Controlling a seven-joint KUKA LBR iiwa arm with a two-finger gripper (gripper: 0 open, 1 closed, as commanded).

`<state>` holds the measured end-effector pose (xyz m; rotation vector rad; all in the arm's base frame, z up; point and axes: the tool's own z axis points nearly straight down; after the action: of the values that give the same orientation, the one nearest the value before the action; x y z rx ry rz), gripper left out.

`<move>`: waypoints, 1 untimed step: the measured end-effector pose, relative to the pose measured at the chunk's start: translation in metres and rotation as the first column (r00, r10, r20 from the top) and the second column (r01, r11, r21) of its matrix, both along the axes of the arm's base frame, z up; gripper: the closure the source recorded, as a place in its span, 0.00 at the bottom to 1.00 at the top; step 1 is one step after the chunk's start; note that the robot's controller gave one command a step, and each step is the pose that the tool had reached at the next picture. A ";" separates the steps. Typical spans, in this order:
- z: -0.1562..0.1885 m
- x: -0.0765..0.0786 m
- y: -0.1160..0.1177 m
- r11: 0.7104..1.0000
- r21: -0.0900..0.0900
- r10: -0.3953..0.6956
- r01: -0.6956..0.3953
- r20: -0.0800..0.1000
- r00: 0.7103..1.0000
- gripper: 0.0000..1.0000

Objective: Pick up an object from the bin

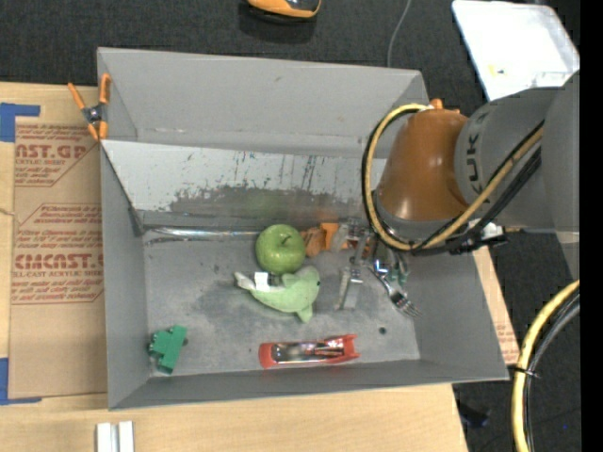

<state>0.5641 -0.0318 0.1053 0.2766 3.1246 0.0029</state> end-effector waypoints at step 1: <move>0.009 0.006 -0.013 0.999 0.001 -0.036 0.036 0.002 0.999 0.00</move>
Offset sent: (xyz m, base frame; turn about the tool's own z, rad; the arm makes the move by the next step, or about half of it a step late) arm -0.0041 -0.0149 -0.0095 -0.2341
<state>0.5698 -0.0452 0.1141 0.3320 3.1175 0.0041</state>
